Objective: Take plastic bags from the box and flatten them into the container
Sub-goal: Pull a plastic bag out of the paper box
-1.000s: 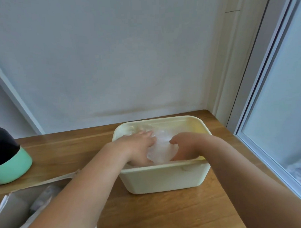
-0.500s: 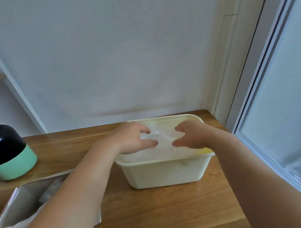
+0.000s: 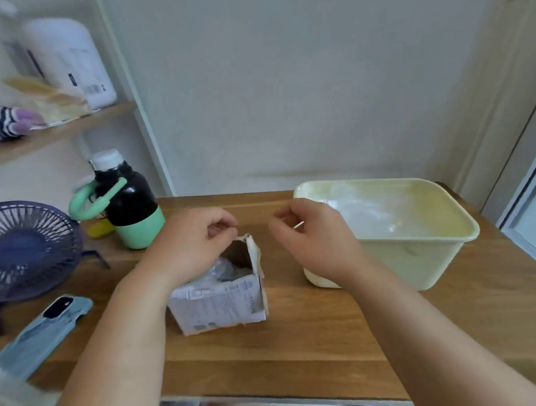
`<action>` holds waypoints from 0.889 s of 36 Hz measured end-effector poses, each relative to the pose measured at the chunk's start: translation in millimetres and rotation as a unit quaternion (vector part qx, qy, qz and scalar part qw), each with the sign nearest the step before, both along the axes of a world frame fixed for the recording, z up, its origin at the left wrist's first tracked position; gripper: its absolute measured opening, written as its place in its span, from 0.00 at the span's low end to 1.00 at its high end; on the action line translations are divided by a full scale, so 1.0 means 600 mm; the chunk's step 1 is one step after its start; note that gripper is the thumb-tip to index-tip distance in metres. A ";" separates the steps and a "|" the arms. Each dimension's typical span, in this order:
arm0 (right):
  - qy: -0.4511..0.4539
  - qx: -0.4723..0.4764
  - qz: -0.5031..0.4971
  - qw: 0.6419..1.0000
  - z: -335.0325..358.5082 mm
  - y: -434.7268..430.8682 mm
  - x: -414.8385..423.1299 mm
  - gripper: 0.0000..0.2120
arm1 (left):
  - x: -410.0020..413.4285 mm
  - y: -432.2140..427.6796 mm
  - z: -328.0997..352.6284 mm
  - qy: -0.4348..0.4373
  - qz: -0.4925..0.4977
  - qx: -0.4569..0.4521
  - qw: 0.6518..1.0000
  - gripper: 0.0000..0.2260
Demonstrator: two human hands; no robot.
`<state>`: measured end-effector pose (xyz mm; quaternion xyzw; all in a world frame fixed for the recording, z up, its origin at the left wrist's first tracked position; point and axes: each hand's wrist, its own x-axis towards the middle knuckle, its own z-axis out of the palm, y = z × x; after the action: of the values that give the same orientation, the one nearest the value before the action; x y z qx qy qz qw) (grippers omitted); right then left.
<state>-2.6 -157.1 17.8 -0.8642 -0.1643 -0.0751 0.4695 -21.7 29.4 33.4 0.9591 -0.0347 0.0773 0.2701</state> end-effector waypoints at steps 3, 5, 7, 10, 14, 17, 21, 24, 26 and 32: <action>0.041 -0.029 0.024 0.998 -0.030 0.050 0.000 0.14 | -0.017 0.032 -0.015 0.087 0.014 0.092 0.992 0.15; 0.056 -0.054 0.037 0.996 -0.049 0.070 0.001 0.18 | -0.019 0.037 -0.027 0.139 0.011 0.112 0.984 0.17; 0.060 -0.084 0.044 0.994 -0.066 0.087 0.002 0.19 | -0.020 0.039 -0.038 0.146 0.009 0.102 0.984 0.14; 0.059 -0.101 0.030 0.993 -0.080 0.099 0.003 0.19 | -0.019 0.045 -0.052 0.116 0.019 0.101 0.988 0.09; 0.038 -0.093 0.017 0.995 -0.088 0.100 0.003 0.19 | -0.022 0.052 -0.064 0.061 0.043 0.061 0.995 0.05; 0.026 -0.094 0.024 0.995 -0.091 0.098 0.001 0.18 | -0.022 0.056 -0.068 0.000 0.060 0.002 0.998 0.05; 0.021 -0.089 0.026 0.995 -0.092 0.096 0.001 0.18 | -0.022 0.055 -0.071 -0.046 0.074 -0.036 0.996 0.05; 0.023 -0.091 0.030 0.995 -0.093 0.096 0.001 0.18 | -0.022 0.060 -0.076 -0.059 0.078 -0.055 0.994 0.05; 0.021 -0.090 0.034 0.995 -0.093 0.095 0.001 0.17 | -0.022 0.062 -0.079 -0.060 0.085 -0.062 0.993 0.05; -0.011 -0.078 0.063 0.995 -0.060 0.100 -0.012 0.22 | -0.026 0.072 -0.075 -0.058 0.114 -0.145 0.981 0.03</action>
<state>-10.1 -96.8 -17.9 -0.8855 -0.2286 -0.0418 0.4024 -37.6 72.3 -11.8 0.9012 0.0709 0.1671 0.3936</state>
